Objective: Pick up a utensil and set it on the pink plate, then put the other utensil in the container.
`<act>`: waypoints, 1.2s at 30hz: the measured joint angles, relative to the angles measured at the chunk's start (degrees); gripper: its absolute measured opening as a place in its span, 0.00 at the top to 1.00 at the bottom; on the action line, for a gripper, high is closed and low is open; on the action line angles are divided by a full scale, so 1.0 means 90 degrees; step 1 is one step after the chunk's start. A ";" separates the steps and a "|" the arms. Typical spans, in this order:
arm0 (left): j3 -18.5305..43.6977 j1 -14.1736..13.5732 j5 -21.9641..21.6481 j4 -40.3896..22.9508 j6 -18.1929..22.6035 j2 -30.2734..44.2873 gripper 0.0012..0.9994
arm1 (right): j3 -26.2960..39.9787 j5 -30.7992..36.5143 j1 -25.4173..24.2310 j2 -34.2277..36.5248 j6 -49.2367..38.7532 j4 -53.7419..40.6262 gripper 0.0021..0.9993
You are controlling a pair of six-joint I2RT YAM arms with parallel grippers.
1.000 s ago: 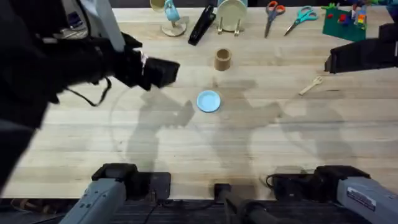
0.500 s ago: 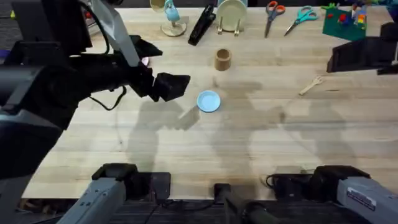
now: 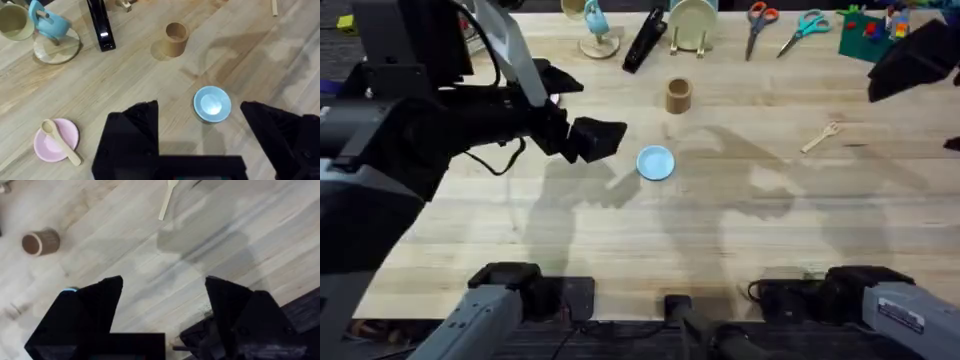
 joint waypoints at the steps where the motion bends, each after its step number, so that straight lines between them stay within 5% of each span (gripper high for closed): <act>1: 0.0000 0.0000 0.0000 0.0000 0.0000 0.0000 0.00 | 0.0000 0.0042 0.0000 0.0007 0.0119 -0.0005 0.00; 8: 0.0000 0.0000 0.0000 0.0000 0.0000 0.0000 0.01 | 0.0002 0.0389 0.0000 0.0427 0.2032 -0.0502 0.01; 24: 0.0000 0.0000 0.0000 0.0000 0.0000 0.0000 0.00 | 0.0002 0.0791 0.0000 0.2788 0.2498 -0.0146 0.01; 29: 0.0000 0.0000 0.0000 0.0000 0.0000 0.0000 0.00 | -0.0159 0.0913 -0.0007 0.3218 0.2488 0.0440 0.01; 31: 0.0000 0.0000 0.0000 0.0000 0.0000 0.0000 0.00 | -0.1038 0.0909 -0.0234 0.3257 0.2676 0.1475 0.01; 36: 0.0000 0.0000 0.0002 0.0000 0.0000 0.0000 0.00 | -0.1490 0.0910 -0.0495 0.3257 0.2628 0.2527 0.01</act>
